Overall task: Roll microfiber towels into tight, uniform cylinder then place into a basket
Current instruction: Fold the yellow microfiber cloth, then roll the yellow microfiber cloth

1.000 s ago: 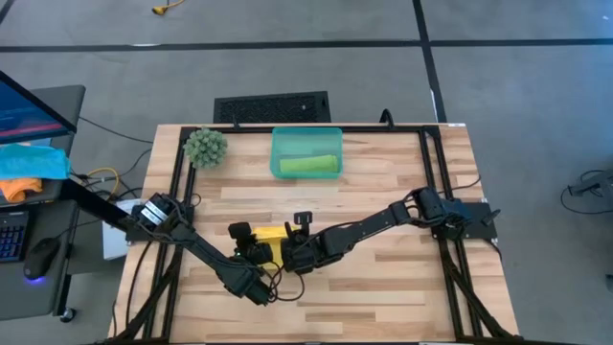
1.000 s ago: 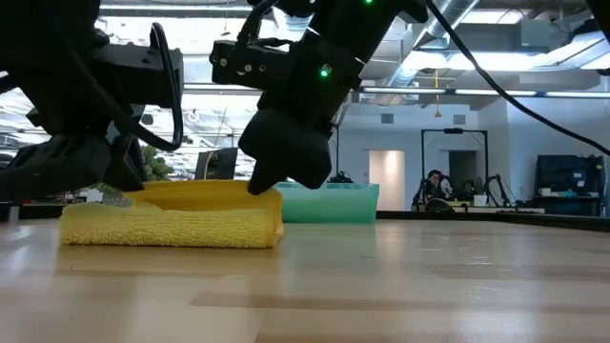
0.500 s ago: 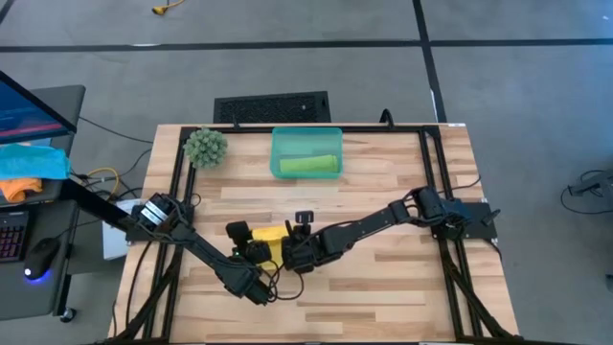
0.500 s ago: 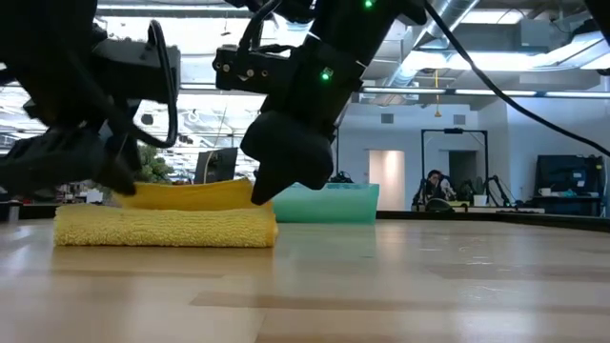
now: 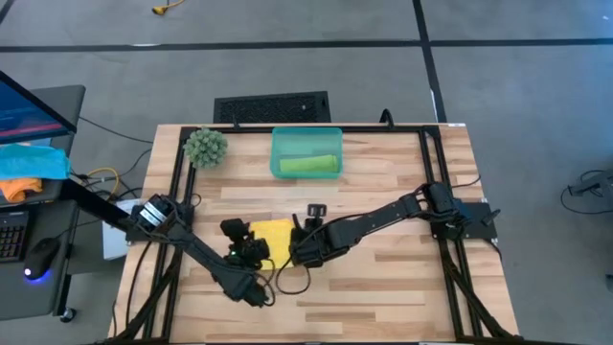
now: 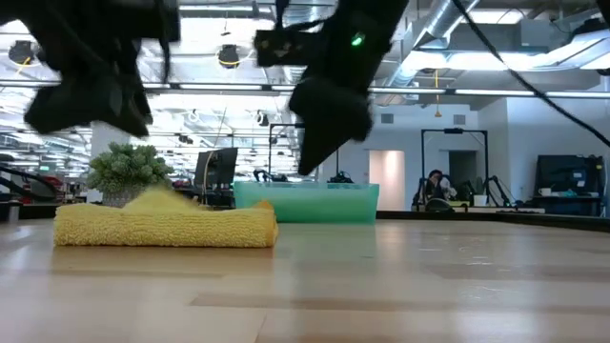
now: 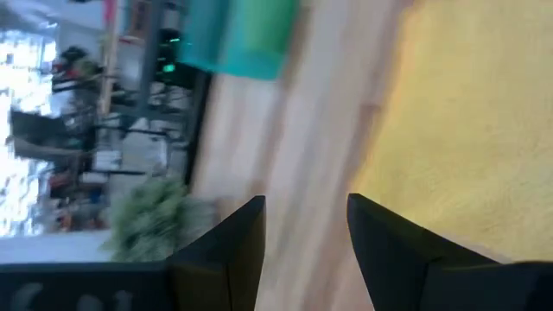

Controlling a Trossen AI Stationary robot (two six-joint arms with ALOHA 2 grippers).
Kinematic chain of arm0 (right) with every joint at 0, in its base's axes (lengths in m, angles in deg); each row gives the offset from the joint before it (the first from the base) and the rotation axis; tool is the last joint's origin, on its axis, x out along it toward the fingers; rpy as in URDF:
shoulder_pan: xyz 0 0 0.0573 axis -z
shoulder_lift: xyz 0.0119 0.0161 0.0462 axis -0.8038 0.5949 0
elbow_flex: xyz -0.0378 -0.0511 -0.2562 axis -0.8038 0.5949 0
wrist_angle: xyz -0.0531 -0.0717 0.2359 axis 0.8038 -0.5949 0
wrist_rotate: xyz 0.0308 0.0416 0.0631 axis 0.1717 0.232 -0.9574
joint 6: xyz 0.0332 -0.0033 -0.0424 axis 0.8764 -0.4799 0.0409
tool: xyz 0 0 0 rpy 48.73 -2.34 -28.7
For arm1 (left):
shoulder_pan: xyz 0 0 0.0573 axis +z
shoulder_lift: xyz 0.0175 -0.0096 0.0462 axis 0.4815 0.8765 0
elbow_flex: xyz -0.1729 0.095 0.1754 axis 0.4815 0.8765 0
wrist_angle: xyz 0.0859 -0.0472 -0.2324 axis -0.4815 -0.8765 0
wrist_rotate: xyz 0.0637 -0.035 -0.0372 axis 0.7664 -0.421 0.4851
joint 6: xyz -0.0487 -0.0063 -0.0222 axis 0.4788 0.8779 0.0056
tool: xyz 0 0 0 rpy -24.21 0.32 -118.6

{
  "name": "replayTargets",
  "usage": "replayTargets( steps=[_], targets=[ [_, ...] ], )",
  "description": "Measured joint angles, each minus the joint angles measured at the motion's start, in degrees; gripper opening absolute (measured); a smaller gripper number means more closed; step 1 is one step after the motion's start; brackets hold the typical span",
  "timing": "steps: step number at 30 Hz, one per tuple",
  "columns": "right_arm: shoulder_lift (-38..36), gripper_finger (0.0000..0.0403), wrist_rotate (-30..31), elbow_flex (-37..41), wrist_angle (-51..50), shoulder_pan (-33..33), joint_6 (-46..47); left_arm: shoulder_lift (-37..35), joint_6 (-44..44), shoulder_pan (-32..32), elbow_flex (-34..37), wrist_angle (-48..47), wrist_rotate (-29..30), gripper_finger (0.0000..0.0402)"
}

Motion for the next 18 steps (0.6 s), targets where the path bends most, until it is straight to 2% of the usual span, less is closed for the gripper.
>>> replayTargets(
  steps=[5, 10, 13, 18],
  targets=[
    [-2.63, 0.0125, 0.89, 0.64, -6.48, -1.07, 4.34, -5.11, 2.95, -4.43, -0.26, 2.27, 1.50, 0.0158],
    [-3.25, 0.0122, 6.88, 4.10, -9.40, -3.02, 7.62, -9.84, 19.89, -11.77, 2.47, 0.50, 8.16, 0.0158],
    [-3.51, 0.0121, 7.50, 7.13, -11.30, -3.78, 9.39, -12.44, 27.97, -15.47, 6.21, 0.38, 9.15, 0.0158],
    [-4.05, 0.0122, 8.29, 10.93, -17.01, -2.94, 14.99, -16.38, 41.87, -18.59, 16.30, 2.81, 12.79, 0.0158]
  ],
)
